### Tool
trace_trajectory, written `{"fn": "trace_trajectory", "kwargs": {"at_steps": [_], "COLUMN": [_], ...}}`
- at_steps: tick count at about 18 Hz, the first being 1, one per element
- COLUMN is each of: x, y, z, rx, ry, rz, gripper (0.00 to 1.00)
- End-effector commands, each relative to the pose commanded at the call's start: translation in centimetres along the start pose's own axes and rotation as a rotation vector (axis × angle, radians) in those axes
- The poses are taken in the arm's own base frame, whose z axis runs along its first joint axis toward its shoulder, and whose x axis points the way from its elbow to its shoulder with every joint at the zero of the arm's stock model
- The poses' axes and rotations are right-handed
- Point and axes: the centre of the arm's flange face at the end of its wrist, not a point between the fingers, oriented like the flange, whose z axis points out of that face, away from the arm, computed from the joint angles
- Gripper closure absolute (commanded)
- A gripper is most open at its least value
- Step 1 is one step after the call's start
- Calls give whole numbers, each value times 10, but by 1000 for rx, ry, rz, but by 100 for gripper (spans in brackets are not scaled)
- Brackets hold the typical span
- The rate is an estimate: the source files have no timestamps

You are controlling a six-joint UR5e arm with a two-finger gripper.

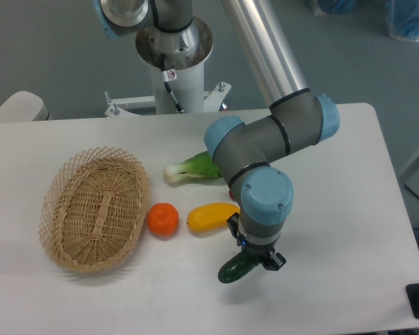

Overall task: Pick up the cucumber from the table
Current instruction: 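Lift the cucumber off the table and carry it up and away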

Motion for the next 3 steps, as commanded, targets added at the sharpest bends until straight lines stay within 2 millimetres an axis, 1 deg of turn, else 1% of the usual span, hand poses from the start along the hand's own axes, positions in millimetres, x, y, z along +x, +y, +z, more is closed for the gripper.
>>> {"fn": "trace_trajectory", "kwargs": {"at_steps": [3], "x": [0], "y": [0], "z": [1], "rx": [2], "ry": [0], "rz": [0], "gripper": [68]}}
